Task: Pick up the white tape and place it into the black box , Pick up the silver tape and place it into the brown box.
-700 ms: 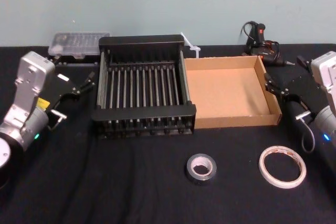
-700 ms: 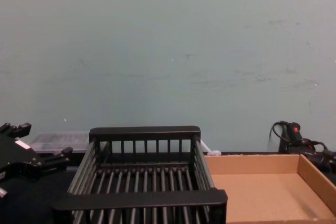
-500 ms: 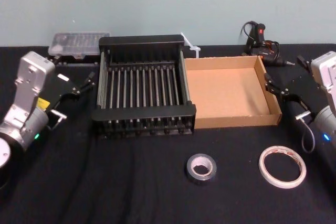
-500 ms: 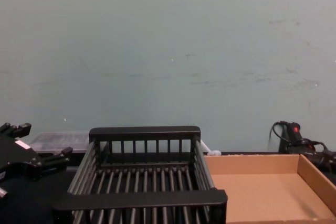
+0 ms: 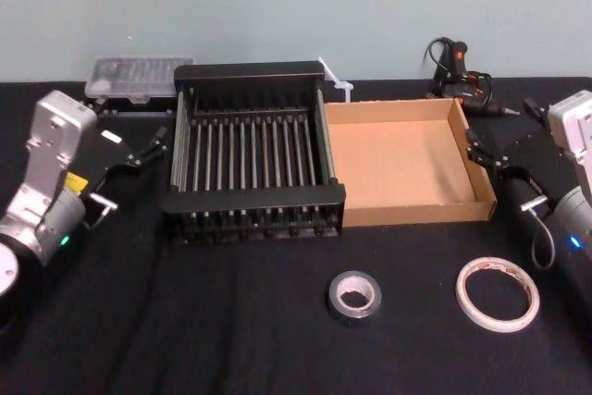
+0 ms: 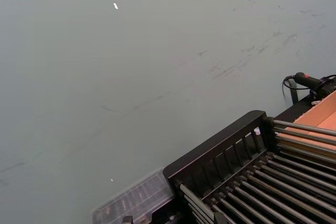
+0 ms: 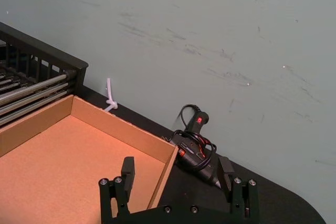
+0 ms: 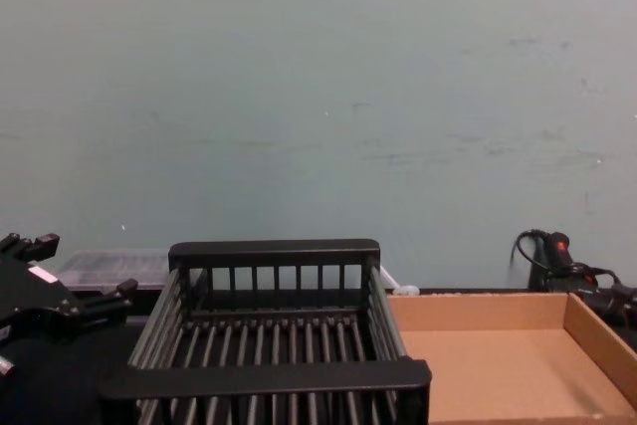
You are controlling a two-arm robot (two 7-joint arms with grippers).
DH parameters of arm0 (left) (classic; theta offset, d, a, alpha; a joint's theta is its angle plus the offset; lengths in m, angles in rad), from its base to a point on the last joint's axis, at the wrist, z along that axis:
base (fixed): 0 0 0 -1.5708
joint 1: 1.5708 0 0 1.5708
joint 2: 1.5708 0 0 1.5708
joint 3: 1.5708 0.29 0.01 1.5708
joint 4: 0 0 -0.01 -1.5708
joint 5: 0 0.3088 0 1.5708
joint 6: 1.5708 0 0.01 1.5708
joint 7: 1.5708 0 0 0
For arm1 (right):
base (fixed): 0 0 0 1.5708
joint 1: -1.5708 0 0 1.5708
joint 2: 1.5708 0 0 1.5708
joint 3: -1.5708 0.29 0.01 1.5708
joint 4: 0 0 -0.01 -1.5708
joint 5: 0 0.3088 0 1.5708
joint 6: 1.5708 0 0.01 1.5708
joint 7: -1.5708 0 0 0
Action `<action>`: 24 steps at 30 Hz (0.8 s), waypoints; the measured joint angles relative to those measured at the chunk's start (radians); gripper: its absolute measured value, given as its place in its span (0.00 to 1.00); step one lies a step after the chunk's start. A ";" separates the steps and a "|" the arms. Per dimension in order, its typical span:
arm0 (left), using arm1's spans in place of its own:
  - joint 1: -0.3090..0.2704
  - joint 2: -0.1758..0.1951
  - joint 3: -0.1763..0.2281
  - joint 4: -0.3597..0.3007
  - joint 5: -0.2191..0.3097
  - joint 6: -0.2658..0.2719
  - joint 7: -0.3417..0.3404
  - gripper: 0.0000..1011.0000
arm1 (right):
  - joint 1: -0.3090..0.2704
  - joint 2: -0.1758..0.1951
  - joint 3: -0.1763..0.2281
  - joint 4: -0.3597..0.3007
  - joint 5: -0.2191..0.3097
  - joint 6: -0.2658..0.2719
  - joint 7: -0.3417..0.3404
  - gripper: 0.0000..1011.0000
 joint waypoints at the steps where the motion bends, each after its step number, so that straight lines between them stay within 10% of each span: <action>1: 0.000 0.000 0.000 0.000 0.000 0.000 0.000 0.99 | 0.000 0.000 0.000 0.000 0.000 0.000 0.000 0.99; 24: 0.000 0.000 0.000 0.000 0.000 0.000 0.000 0.99 | -0.022 0.009 0.020 -0.029 0.011 0.011 0.007 0.99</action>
